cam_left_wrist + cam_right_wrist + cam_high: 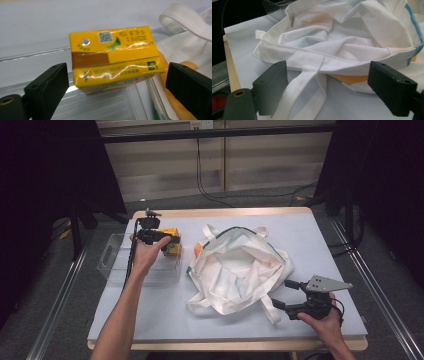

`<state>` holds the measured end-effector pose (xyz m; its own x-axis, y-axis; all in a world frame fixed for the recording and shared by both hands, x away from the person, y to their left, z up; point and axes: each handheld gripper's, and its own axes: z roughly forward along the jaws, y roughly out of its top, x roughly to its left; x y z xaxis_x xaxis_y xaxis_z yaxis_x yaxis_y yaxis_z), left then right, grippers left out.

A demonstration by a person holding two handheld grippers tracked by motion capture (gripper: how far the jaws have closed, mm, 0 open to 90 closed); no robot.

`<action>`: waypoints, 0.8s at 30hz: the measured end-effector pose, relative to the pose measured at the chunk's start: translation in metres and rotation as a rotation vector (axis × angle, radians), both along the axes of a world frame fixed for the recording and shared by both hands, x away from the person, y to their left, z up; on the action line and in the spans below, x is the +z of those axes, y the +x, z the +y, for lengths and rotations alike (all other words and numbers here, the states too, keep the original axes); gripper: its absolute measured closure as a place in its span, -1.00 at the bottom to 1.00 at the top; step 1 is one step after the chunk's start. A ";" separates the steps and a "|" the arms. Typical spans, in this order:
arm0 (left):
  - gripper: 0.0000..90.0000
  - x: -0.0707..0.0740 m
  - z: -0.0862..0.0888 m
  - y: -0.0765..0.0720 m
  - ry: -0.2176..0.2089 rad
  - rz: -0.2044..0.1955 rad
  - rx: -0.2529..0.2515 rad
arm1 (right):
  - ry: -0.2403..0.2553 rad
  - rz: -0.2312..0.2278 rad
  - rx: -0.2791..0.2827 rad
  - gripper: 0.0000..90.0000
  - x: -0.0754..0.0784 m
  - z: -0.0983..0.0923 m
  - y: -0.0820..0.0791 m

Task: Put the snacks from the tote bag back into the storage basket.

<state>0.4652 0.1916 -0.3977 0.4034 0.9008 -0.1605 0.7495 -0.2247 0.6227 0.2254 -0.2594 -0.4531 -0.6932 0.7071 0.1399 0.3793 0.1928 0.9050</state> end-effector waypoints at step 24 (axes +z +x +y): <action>-0.92 0.024 0.038 -0.057 -0.124 -0.205 -0.186 | 0.001 -0.010 -0.006 -0.66 0.001 0.001 0.000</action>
